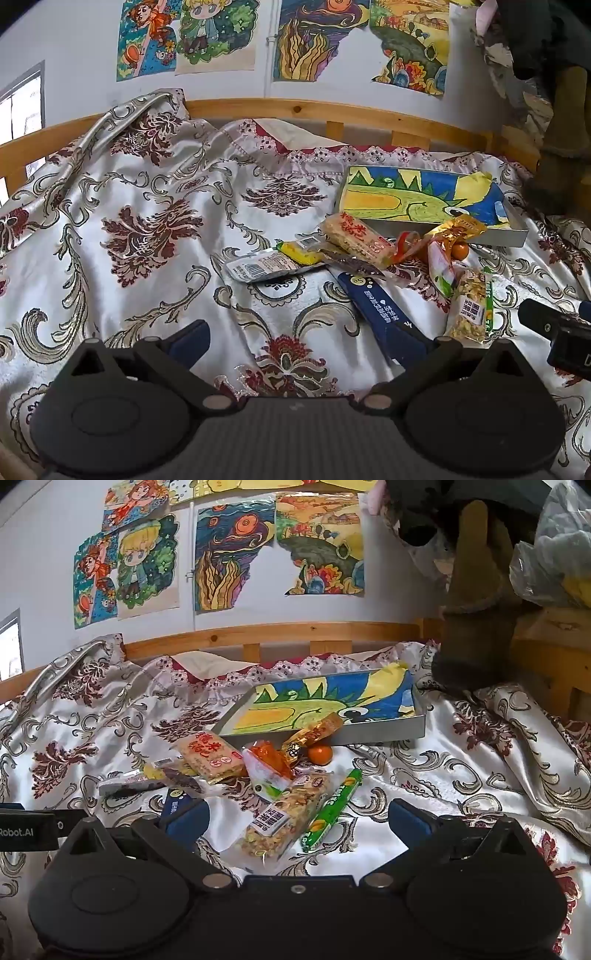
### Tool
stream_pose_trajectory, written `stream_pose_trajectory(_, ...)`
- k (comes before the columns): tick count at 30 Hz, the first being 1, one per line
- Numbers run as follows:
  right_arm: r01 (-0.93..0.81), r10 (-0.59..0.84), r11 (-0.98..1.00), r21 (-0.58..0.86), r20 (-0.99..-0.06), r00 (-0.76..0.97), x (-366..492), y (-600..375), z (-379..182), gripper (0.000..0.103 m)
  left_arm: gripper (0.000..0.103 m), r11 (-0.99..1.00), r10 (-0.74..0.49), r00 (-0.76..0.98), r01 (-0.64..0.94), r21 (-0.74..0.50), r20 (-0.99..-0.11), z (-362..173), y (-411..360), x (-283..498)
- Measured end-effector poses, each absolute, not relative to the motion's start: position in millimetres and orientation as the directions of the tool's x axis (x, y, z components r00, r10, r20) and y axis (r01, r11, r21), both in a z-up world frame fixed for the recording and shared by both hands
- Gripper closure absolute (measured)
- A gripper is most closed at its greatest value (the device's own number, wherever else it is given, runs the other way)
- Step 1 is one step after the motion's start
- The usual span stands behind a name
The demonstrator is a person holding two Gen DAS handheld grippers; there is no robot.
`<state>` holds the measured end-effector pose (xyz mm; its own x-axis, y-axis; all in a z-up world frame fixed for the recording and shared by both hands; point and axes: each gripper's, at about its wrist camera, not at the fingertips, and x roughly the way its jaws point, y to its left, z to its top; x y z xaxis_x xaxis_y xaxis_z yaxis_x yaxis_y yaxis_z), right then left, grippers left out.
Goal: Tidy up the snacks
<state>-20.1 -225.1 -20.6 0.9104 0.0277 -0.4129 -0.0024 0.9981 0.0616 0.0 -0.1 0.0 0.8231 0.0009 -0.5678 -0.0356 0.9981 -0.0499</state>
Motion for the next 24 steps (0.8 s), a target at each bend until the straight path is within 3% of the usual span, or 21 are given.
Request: stream_pose_trajectory(24,-0.002,0.030,0.998,0.068,-0.420,0.907,-18.5,-225.1,-22.6,0.001,0.000,0.998,-0.002,0.824,-0.036,-0.057,-0.566,0.1,0.1,0.0)
